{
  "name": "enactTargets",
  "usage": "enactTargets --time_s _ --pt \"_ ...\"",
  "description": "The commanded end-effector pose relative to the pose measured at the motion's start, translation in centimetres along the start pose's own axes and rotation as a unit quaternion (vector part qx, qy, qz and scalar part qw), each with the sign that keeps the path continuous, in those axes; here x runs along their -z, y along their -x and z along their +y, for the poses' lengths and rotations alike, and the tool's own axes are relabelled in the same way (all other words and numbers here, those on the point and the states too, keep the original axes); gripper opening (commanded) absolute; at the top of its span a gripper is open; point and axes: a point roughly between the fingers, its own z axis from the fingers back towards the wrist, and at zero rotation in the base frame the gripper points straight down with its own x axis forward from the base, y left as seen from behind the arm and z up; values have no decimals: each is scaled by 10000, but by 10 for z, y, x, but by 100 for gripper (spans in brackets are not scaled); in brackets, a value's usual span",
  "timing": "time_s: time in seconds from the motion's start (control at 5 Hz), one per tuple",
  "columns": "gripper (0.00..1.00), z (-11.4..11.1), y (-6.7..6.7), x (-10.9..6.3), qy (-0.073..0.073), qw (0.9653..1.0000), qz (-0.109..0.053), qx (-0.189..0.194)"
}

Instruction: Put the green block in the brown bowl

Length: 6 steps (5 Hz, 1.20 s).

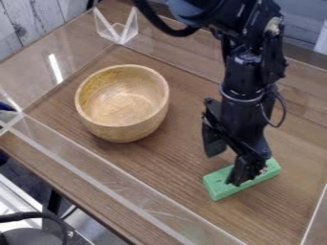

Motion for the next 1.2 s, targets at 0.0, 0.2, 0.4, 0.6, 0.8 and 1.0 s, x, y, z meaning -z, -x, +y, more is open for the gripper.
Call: enactTargets --time_s 0.0,0.2,0.4,0.6,0.8,1.0 --pt "100 3 -12 -4 -27 9997 -226 10" --pt "100 4 -13 4 -10 9998 -178 7" --pt "100 5 -14 11 3 9999 -127 -8" --pt "0 6 -15 14 8 9999 -120 -44" --pt "0 7 -16 10 -7 9998 -170 -77" --pt "0 8 -17 -1 -41 9995 -280 -131"
